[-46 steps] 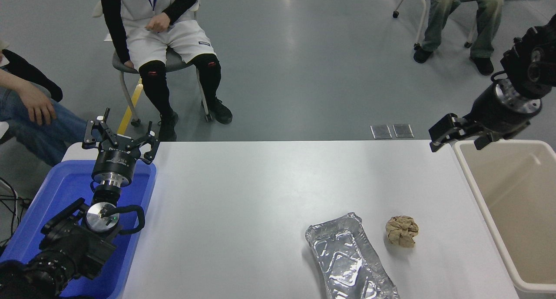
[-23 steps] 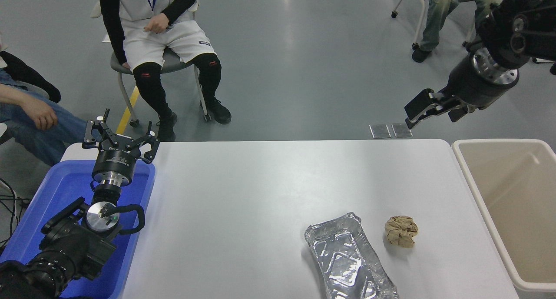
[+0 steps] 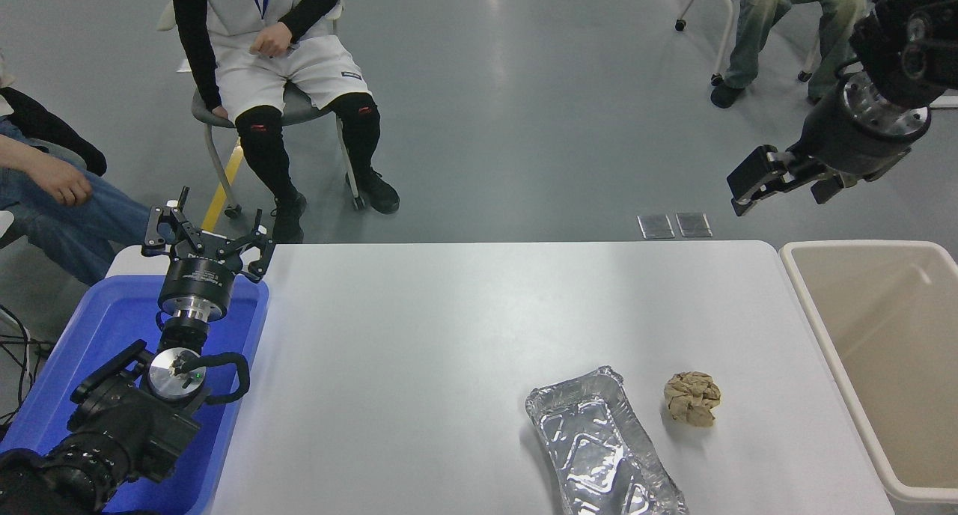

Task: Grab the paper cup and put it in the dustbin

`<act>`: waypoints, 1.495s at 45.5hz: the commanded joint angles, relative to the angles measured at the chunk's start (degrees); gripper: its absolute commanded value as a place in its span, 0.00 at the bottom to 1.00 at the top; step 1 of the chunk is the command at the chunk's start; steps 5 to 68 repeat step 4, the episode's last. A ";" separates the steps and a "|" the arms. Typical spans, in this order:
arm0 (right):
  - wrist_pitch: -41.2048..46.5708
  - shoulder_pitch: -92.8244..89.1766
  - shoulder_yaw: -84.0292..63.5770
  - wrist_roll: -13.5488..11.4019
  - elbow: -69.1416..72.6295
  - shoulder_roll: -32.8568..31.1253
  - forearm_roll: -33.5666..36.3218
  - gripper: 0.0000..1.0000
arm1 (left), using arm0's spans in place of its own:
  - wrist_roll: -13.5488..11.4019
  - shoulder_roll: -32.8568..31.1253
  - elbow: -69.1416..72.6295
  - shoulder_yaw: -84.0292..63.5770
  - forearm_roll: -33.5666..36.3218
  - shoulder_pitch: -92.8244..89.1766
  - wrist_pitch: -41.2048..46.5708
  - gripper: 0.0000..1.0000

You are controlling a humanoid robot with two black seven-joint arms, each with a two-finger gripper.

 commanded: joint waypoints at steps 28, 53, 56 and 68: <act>0.00 -0.44 -3.21 0.01 0.21 0.83 1.29 1.00 | 0.00 0.00 0.00 0.00 0.00 -0.02 0.00 0.99; 0.00 -0.44 -3.21 0.01 0.21 0.83 1.29 1.00 | 0.00 0.00 0.00 0.00 0.00 -0.02 0.00 0.99; 0.00 -0.44 -3.21 0.01 0.21 0.83 1.29 1.00 | 0.00 0.00 0.00 0.00 0.00 -0.02 0.00 0.99; 0.00 -0.44 -3.21 0.01 0.21 0.83 1.29 1.00 | 0.00 0.00 0.00 0.00 0.00 -0.02 0.00 0.99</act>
